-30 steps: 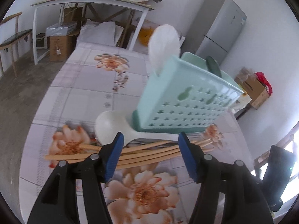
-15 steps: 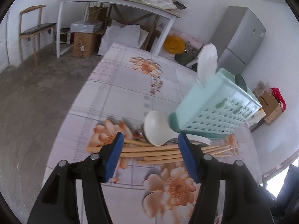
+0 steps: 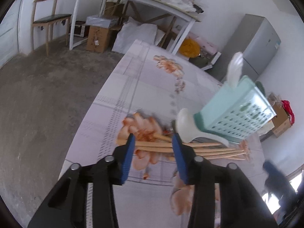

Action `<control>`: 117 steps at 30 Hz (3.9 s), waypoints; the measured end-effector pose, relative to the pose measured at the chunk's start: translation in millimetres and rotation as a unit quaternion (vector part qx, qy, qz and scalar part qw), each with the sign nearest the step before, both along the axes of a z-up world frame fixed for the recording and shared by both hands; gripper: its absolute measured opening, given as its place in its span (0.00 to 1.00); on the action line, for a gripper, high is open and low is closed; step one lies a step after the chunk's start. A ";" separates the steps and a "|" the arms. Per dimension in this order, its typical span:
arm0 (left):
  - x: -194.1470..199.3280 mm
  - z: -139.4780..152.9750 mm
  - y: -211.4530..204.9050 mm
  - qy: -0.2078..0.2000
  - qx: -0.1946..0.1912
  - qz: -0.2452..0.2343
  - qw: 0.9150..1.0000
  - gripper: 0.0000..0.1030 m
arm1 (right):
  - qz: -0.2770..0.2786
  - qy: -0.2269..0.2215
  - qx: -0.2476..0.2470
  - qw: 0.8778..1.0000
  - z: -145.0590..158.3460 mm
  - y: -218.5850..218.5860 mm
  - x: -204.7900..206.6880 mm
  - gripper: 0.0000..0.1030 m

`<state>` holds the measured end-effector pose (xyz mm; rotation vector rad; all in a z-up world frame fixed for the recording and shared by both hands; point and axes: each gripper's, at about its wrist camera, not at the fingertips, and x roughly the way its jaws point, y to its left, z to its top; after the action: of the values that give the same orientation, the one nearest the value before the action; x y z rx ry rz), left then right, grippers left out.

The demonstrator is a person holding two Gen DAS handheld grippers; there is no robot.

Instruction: Organize utensils

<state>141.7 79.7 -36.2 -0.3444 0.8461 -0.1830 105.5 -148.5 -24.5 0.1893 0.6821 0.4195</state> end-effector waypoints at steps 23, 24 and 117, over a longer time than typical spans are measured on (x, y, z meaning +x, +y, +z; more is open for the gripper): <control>15.0 -15.8 38.8 0.029 -0.010 0.024 0.999 0.16 | 0.030 0.054 -0.157 0.986 -56.6 128.2 113.2 0.38; 14.8 -16.5 39.0 0.029 -0.010 0.024 0.999 0.16 | 0.030 0.057 -0.164 0.984 -57.8 128.4 112.9 0.36; 77.6 -29.5 -36.7 0.120 -0.092 -0.225 0.963 0.18 | -0.018 0.007 0.170 0.985 41.2 -46.0 30.2 0.03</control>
<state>219.3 43.0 -65.7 -0.3474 1.1443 -0.6568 135.7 -194.5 16.7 0.5269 0.6160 0.4983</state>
